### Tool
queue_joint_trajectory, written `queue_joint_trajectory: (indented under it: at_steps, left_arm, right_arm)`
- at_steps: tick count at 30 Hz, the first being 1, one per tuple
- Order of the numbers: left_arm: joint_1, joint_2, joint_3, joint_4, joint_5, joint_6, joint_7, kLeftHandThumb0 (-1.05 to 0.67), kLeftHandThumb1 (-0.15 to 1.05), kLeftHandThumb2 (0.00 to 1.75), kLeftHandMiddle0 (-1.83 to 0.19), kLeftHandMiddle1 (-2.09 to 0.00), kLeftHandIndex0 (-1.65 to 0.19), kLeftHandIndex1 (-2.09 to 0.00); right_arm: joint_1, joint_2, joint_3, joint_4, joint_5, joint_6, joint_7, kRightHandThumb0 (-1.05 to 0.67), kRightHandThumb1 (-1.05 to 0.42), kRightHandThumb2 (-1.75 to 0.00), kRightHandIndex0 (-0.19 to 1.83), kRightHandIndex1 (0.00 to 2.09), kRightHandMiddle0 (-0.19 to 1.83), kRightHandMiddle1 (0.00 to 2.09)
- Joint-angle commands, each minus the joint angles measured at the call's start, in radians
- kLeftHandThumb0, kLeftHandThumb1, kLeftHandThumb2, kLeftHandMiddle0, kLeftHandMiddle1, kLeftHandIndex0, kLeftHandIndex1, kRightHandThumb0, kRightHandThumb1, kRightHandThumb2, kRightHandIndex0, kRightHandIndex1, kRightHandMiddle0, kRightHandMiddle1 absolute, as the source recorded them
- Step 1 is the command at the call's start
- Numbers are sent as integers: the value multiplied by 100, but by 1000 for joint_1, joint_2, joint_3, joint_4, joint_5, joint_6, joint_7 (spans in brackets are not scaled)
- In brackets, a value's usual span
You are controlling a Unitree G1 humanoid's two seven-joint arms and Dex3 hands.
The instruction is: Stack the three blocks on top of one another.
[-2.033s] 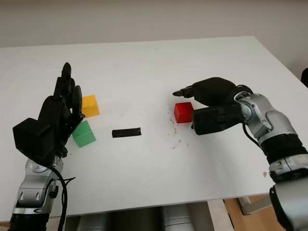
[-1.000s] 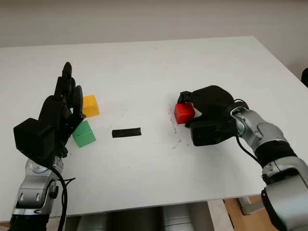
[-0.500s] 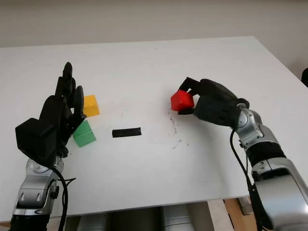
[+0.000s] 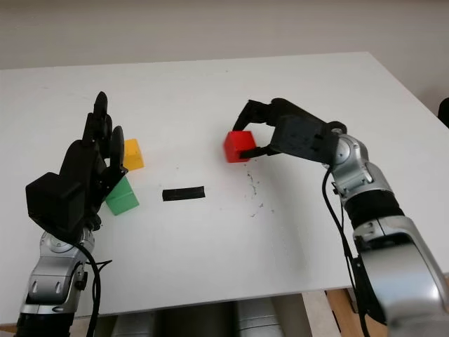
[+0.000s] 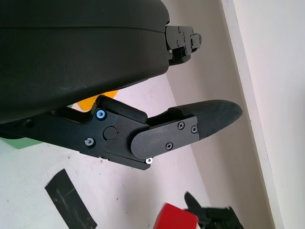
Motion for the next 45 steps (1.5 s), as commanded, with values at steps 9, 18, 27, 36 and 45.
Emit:
queue_joint_trajectory:
  at_steps: [9,18,27,36,45]
  left_arm:
    - [-6,-7,-2,-21,21,6,27,-73,105,69,12,-5,10,-5]
    - [1,-20,6,-38,9,7,34,-72,105,68,12,-6,11,-5]
    - [10,-23,10,-45,-2,4,39,-73,105,66,12,-6,11,-5]
    - [9,-20,12,-42,-13,-5,35,-74,105,66,13,-5,11,-5]
    - [13,-21,8,-46,-5,-4,37,-74,105,66,13,-5,11,-5]
  right_arm:
    - [-123,82,95,-27,-57,-78,104,-44,-92,-5,28,4,43,150]
    - [-160,135,144,41,-108,-142,82,-45,-93,-6,27,5,45,148]
    - [-158,154,156,56,-120,-148,79,-45,-94,-6,26,5,43,150]
    - [-161,169,166,95,-138,-159,53,-45,-95,-5,25,5,41,150]
    - [-162,179,182,146,-165,-180,9,-45,-95,-5,26,6,40,153]
